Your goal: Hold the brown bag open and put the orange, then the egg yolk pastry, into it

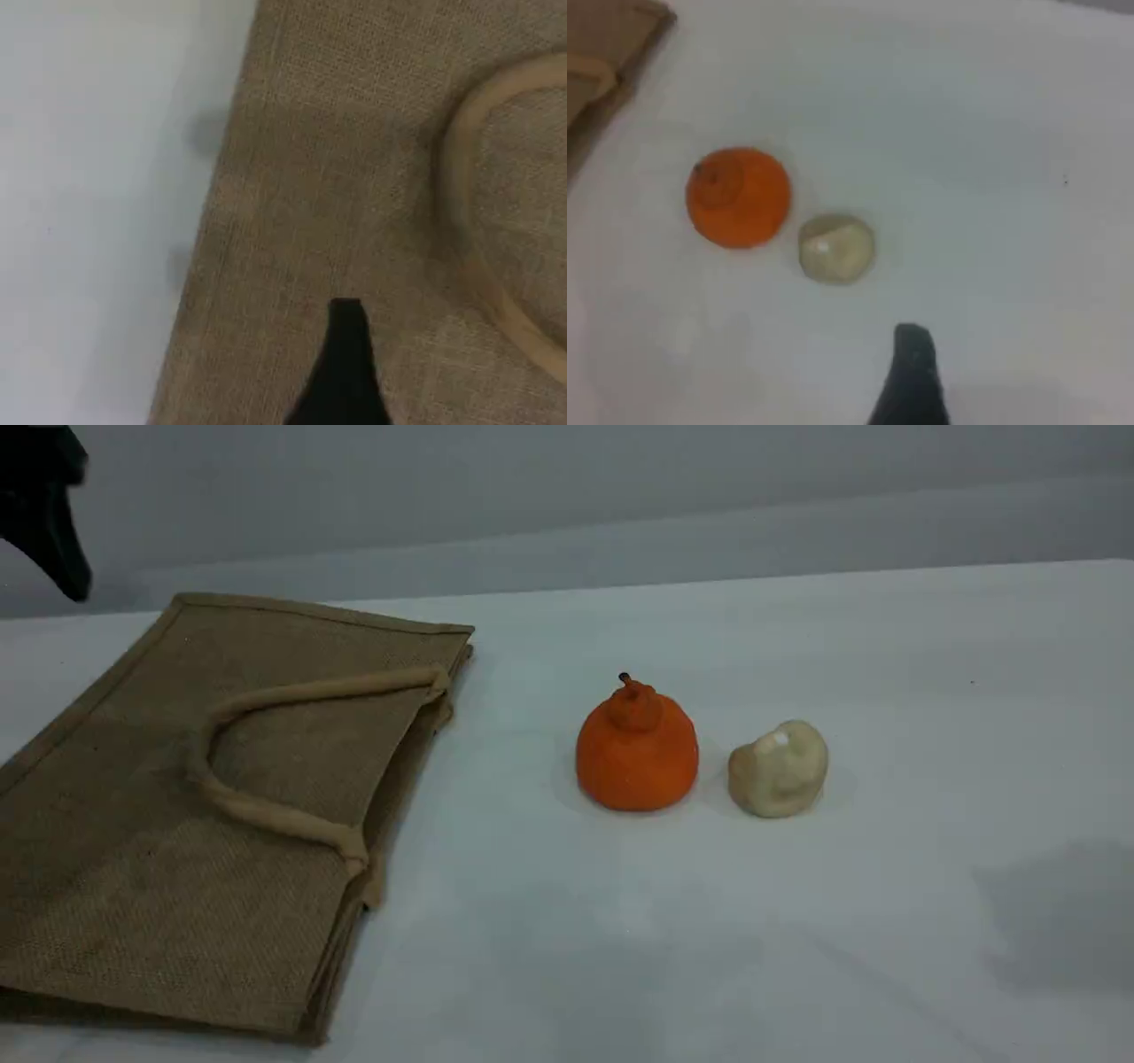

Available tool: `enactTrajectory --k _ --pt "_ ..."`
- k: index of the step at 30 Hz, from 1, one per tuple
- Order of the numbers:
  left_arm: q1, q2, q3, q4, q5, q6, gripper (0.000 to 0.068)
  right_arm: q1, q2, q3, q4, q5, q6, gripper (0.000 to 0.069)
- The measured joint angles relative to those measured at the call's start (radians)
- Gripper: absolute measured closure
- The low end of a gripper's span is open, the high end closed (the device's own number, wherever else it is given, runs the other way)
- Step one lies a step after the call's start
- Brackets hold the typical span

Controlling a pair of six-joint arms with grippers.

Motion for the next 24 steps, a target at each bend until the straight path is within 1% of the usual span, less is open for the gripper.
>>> enactTrajectory --k 4,7,12,16,20,24 --pt "0.000 0.058 -0.014 0.000 -0.032 0.000 0.0126 0.000 0.043 0.000 0.000 -0.023 0.000 0.0185" --pt "-0.012 0.098 -0.014 0.002 -0.056 0.000 0.0126 0.000 0.068 0.000 0.000 -0.039 0.000 0.0185" --pt "-0.057 0.160 -0.021 0.002 -0.105 0.000 0.0126 0.000 0.082 0.000 0.000 -0.043 0.000 0.0185" --pt "-0.092 0.212 -0.043 0.007 -0.109 0.000 0.0126 0.000 0.083 0.000 0.000 -0.024 0.000 0.0185" --pt "-0.091 0.251 -0.053 0.014 -0.097 0.000 0.0126 0.000 0.083 0.000 -0.005 -0.012 0.000 0.0185" --pt "-0.091 0.257 -0.053 0.060 -0.097 -0.030 0.0126 0.000 0.083 0.000 -0.011 -0.012 0.000 0.0185"
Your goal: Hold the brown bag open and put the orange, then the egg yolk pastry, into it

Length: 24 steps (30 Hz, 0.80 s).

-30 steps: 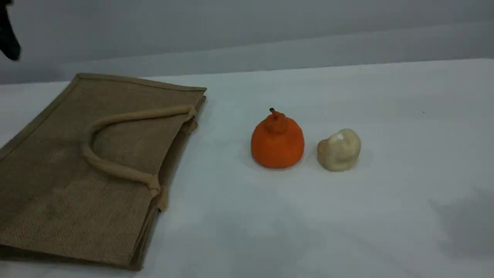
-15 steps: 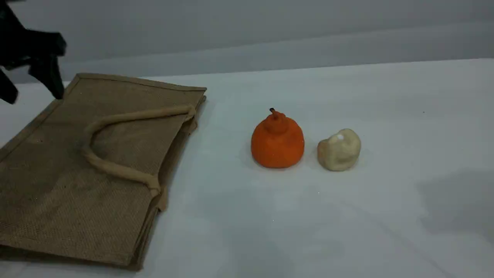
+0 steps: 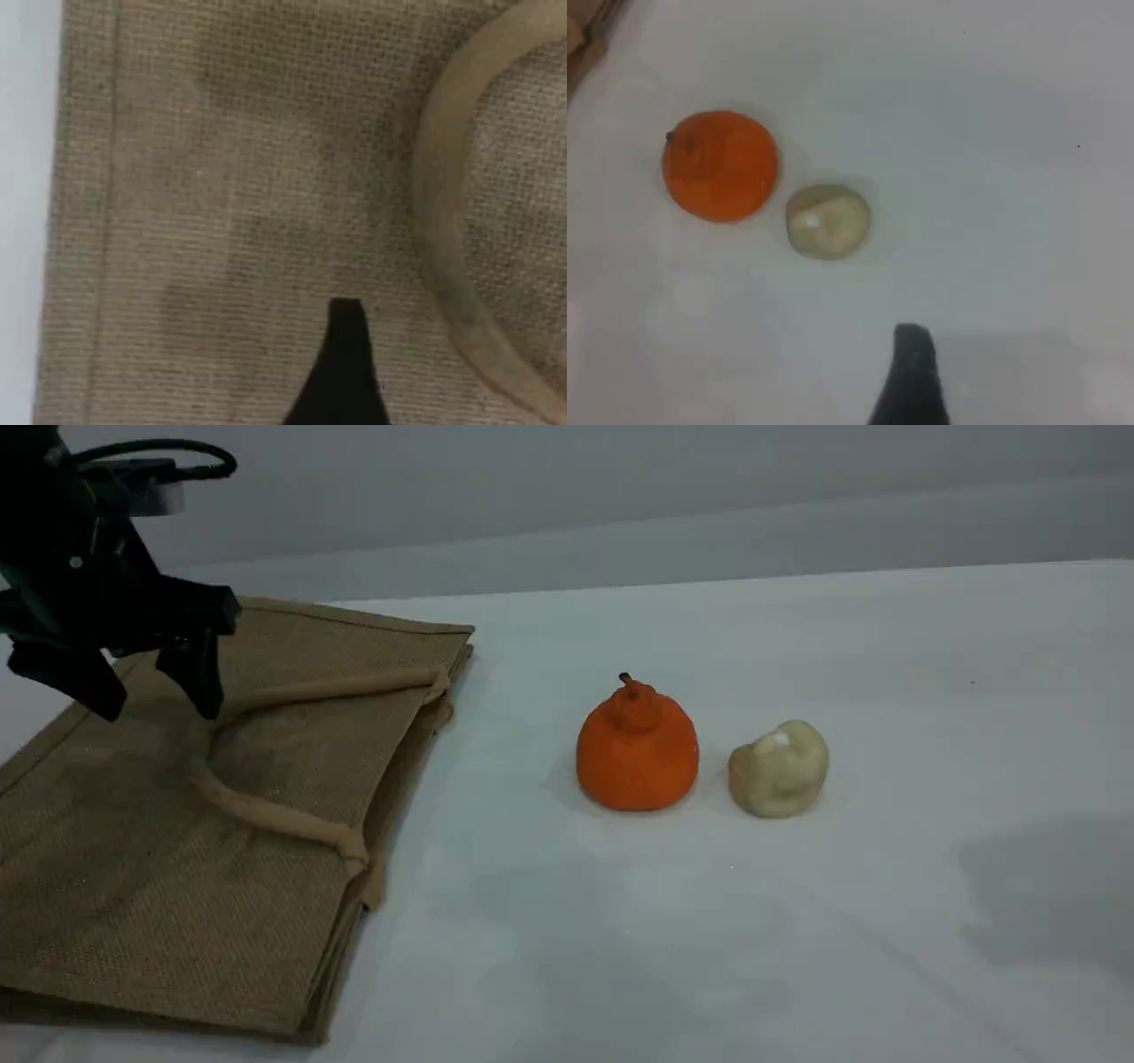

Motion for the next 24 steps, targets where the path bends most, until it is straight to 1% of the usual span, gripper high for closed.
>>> enactTrajectory --k 5,10,21,24 --pt "0.000 0.018 0.000 -0.003 -0.026 -0.012 0.0126 0.000 0.000 0.000 -0.002 0.000 0.000 0.0185" --pt "0.001 0.073 0.000 -0.003 -0.030 -0.018 0.0126 0.000 0.000 0.000 -0.005 0.000 0.000 0.0185" --pt "0.001 0.131 0.000 -0.006 -0.095 -0.018 0.0126 0.000 0.000 0.000 -0.005 0.001 0.000 0.0185" --pt "0.001 0.141 0.000 -0.013 -0.104 -0.018 0.0141 0.000 0.000 0.000 -0.005 0.002 0.000 0.0185"
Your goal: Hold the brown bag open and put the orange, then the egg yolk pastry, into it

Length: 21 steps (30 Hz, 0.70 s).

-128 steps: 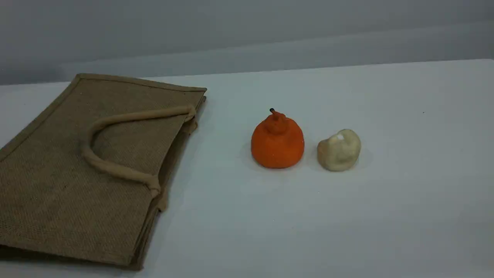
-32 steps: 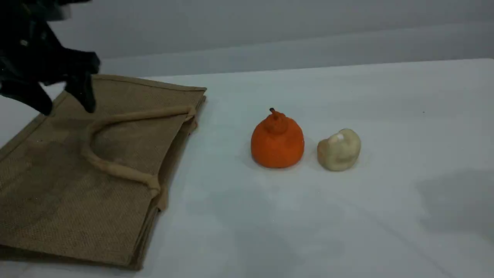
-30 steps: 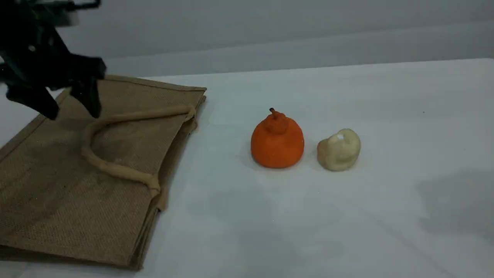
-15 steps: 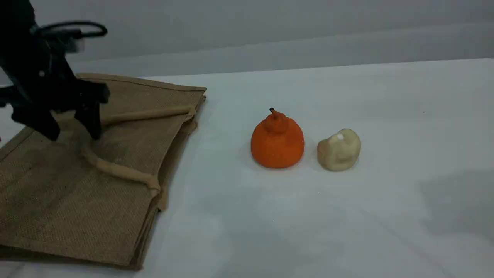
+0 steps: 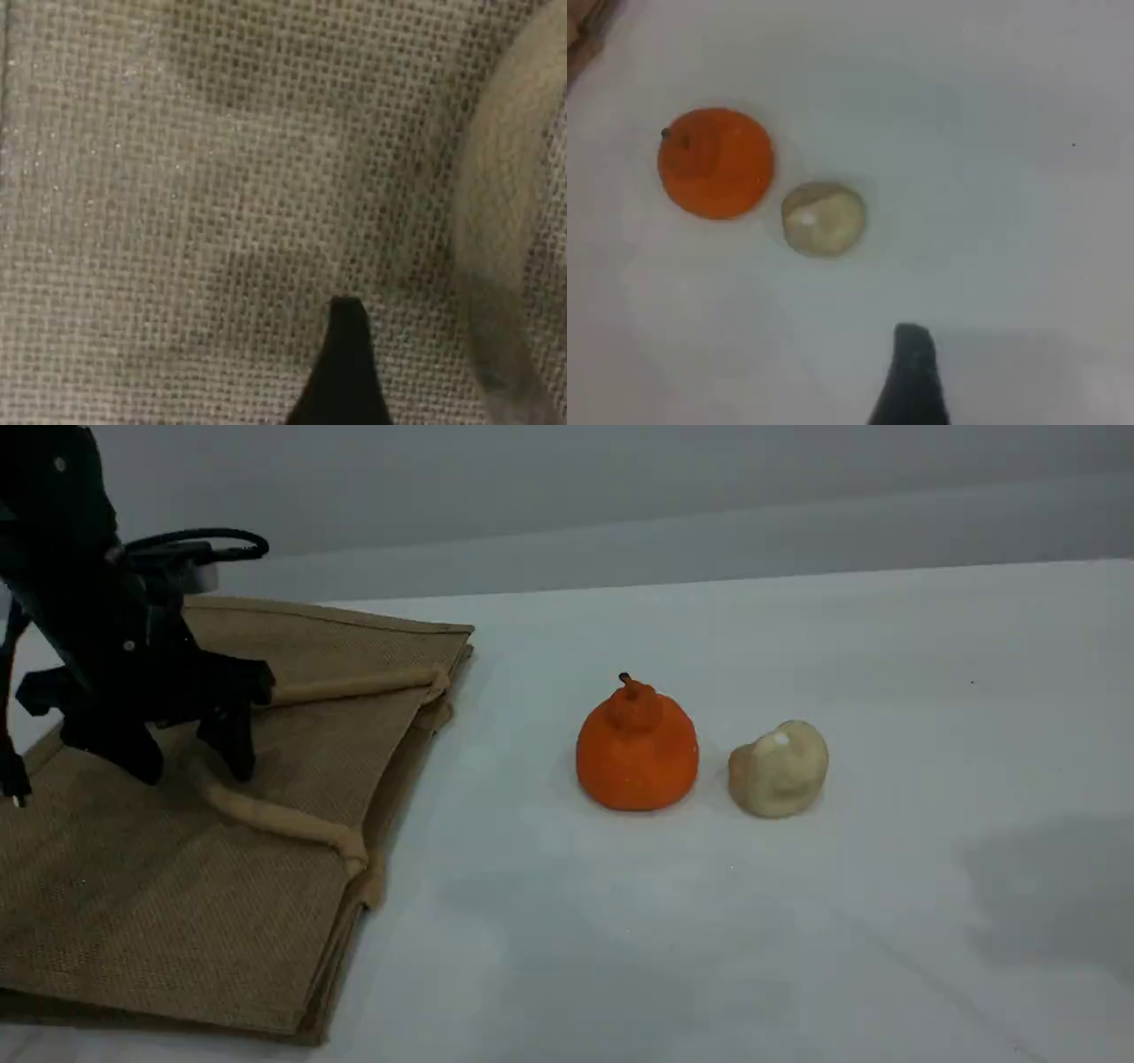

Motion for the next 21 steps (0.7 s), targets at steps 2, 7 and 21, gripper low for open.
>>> enactTrajectory --k 2,7,21 --pt "0.000 0.000 0.000 0.000 -0.001 0.000 0.0181 0.000 0.000 0.000 0.000 0.000 0.000 0.0185" --pt "0.000 0.000 0.000 0.000 -0.004 0.000 0.0391 0.000 0.000 0.000 0.000 0.001 0.000 0.0185" --pt "0.000 -0.119 -0.052 -0.027 0.121 0.140 0.0589 0.000 0.000 0.000 0.001 0.028 0.006 0.0185"
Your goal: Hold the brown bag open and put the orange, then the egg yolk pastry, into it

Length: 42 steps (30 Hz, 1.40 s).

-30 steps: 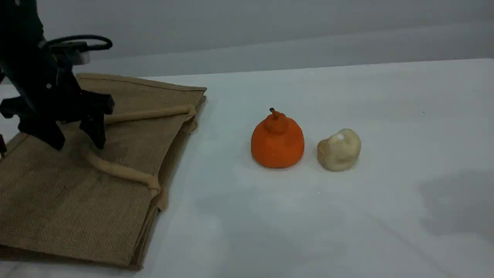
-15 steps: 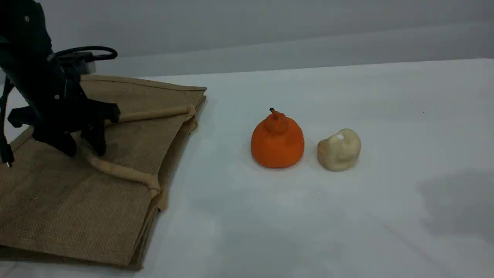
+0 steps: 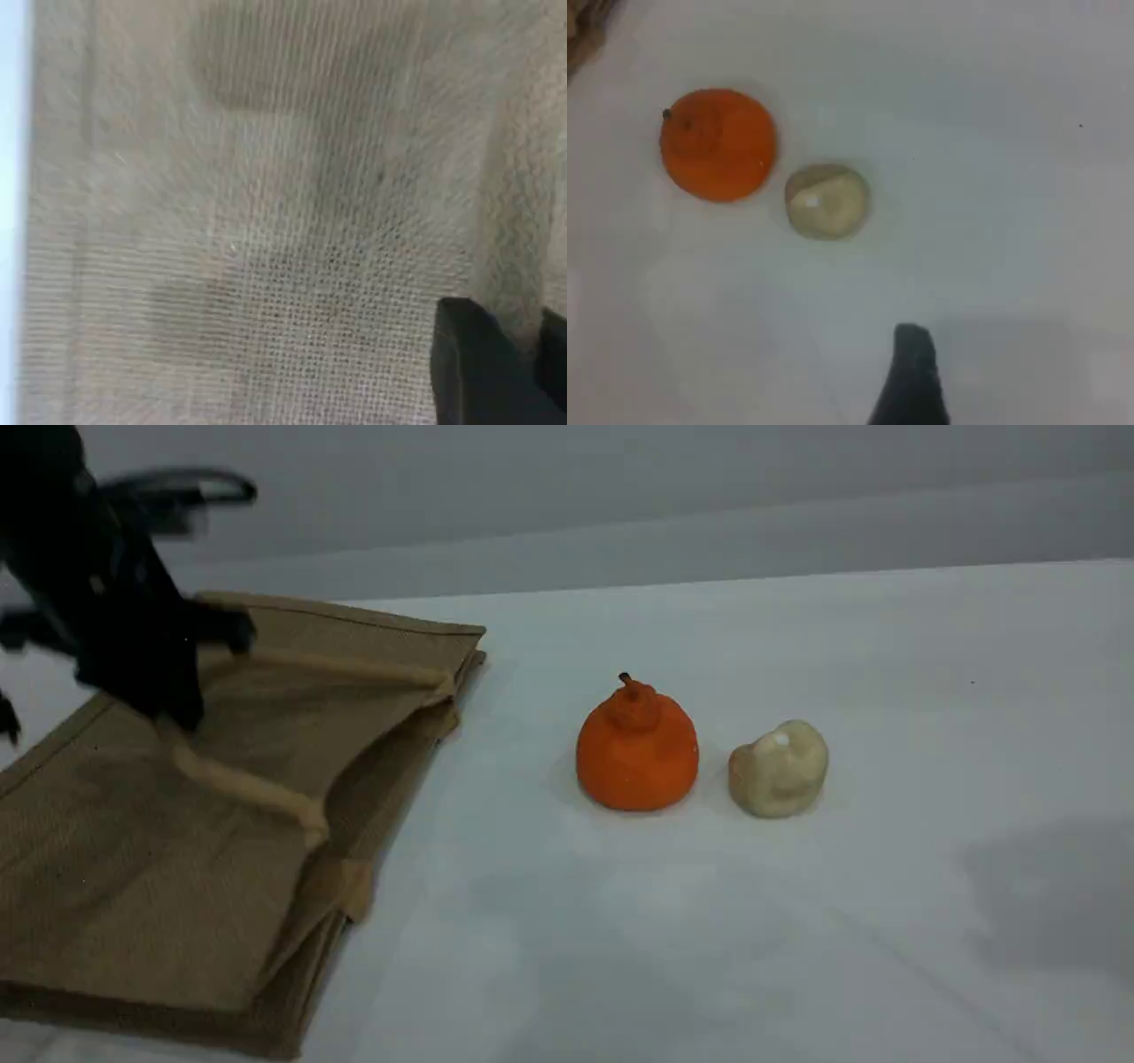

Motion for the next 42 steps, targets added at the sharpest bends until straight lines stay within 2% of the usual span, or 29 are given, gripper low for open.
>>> enactTrajectory --k 6,8,14,20,25,28,34,42 --pt "0.000 -0.121 -0.130 -0.069 0.214 0.107 0.0589 0.000 0.000 0.000 0.000 -0.007 0.001 0.0185" --pt "0.000 -0.154 -0.187 -0.118 0.297 0.149 0.0589 0.000 0.000 0.000 0.000 -0.006 0.001 0.0185" --pt "0.000 -0.166 -0.369 -0.328 0.556 0.308 0.0589 0.000 0.000 0.000 0.031 -0.013 -0.008 0.0185" --pt "0.000 -0.167 -0.533 -0.507 0.591 0.334 0.0589 0.000 0.003 0.000 0.069 -0.002 -0.021 0.0185" --pt "0.000 -0.167 -0.635 -0.623 0.586 0.403 0.0589 0.010 0.048 0.000 0.129 0.000 -0.088 0.0185" --pt "0.000 -0.170 -0.646 -0.653 0.586 0.457 0.0589 0.032 0.089 0.000 0.147 -0.016 -0.135 0.0185" --pt "0.000 -0.174 -0.646 -0.642 0.586 0.600 0.0589 0.043 0.168 0.000 0.162 -0.079 -0.191 0.0185" --pt "0.000 -0.175 -0.645 -0.562 0.586 0.779 0.0589 0.043 0.272 0.000 0.211 -0.154 -0.247 0.0185"
